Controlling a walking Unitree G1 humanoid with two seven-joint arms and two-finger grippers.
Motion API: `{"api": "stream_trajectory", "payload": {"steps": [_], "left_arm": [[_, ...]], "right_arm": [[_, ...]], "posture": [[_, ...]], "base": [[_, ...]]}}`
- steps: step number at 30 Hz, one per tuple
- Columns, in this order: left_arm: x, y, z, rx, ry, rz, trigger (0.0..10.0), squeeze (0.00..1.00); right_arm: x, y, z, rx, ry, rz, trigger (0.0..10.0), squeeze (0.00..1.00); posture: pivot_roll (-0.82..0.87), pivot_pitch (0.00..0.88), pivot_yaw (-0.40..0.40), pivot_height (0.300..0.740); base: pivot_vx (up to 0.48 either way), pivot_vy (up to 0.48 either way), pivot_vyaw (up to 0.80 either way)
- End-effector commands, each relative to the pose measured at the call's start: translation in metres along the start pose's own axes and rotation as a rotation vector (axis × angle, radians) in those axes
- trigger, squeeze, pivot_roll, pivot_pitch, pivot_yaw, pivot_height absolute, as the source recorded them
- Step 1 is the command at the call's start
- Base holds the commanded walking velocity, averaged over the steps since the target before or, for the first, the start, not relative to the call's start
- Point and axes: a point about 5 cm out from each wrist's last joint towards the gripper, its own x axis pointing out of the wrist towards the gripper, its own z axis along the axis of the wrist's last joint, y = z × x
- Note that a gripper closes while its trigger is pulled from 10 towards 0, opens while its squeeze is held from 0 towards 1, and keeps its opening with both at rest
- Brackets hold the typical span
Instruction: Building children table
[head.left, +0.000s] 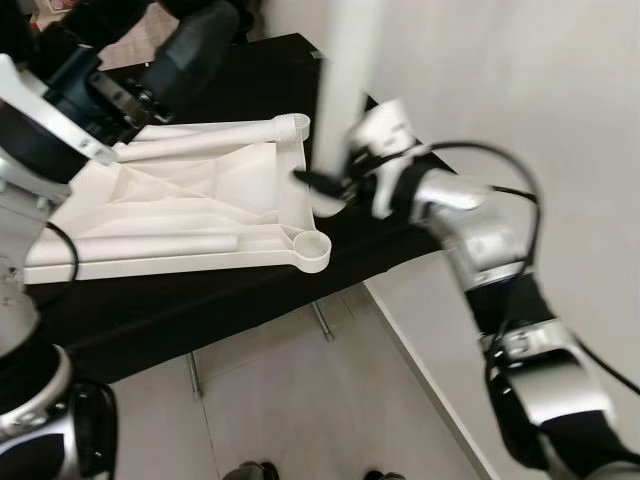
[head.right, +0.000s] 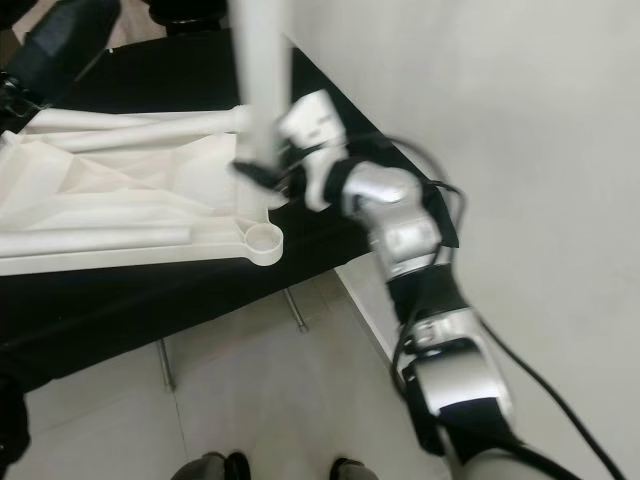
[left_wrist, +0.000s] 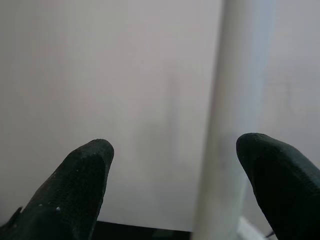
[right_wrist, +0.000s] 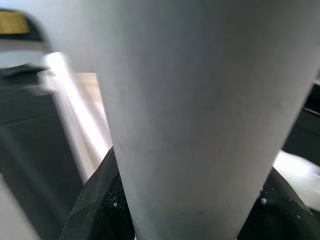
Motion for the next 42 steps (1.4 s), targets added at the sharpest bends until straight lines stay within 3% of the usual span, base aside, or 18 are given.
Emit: {"api": "stream_trajectory", "payload": {"steps": [1,2,3,6,7,19,20,21,22,29,41,42], "left_arm": [[0.001,-0.004,-0.002,0.013,0.004,-0.009,10.0,0.07],[0.005,-0.007,-0.007,0.006,0.014,-0.022,10.0,0.00],[0.010,-0.011,-0.012,-0.008,0.022,-0.036,10.0,0.00],[0.013,-0.015,-0.016,-0.017,0.031,-0.055,10.0,0.00],[0.017,-0.018,-0.019,-0.027,0.037,-0.072,10.0,0.00],[0.020,-0.026,-0.027,-0.002,0.075,-0.110,10.0,0.00],[0.021,-0.022,-0.028,0.031,0.081,-0.063,7.5,0.00],[0.021,-0.022,-0.028,0.031,0.081,-0.063,7.5,0.00],[0.022,-0.018,-0.029,0.059,0.087,-0.018,0.0,0.00],[0.027,-0.003,-0.032,0.119,0.097,0.123,0.0,0.00],[0.028,-0.003,-0.037,0.068,0.094,0.140,0.0,0.00],[0.026,-0.009,-0.037,0.014,0.085,0.070,0.0,0.00]], "right_arm": [[0.003,0.005,0.006,-0.044,-0.017,0.023,10.0,0.00],[0.007,0.011,0.007,-0.039,-0.031,0.041,8.2,0.00],[0.012,0.018,0.009,-0.041,-0.041,0.069,0.0,0.00],[0.016,0.023,0.010,-0.051,-0.043,0.088,0.0,0.00],[0.020,0.026,0.011,-0.070,-0.034,0.097,10.0,0.00],[0.030,0.033,0.009,-0.088,-0.007,0.086,10.0,0.00],[0.031,0.034,0.008,-0.097,-0.003,0.090,10.0,0.00],[0.031,0.034,0.008,-0.097,-0.003,0.090,10.0,0.00],[0.031,0.036,0.007,-0.104,0.002,0.092,10.0,0.00],[0.031,0.035,0.001,-0.112,0.040,0.059,10.0,0.00],[0.032,0.030,-0.001,-0.094,0.058,0.004,10.0,0.00],[0.032,0.030,0.002,-0.043,0.040,0.028,10.0,1.00]], "posture": [[-0.05,0.111,0.021,0.740],[-0.05,0.108,0.024,0.740],[-0.05,0.105,0.026,0.740],[-0.05,0.101,0.027,0.740],[-0.05,0.101,0.027,0.740],[-0.05,0.095,0.035,0.740],[-0.05,0.095,0.036,0.740],[-0.05,0.095,0.036,0.740],[-0.05,0.093,0.035,0.740],[-0.05,0.089,0.033,0.740],[-0.05,0.079,0.030,0.740],[-0.05,0.072,0.024,0.740]], "base": [[0.000,0.000,0.00],[0.000,0.000,0.00],[0.000,0.000,0.00],[0.000,0.000,0.00],[0.000,0.000,0.00],[0.000,0.000,0.00],[0.000,0.000,0.00],[0.000,0.000,0.00],[0.000,0.000,0.00],[0.000,0.000,0.00],[0.000,0.000,0.00],[0.000,0.000,0.00]]}}
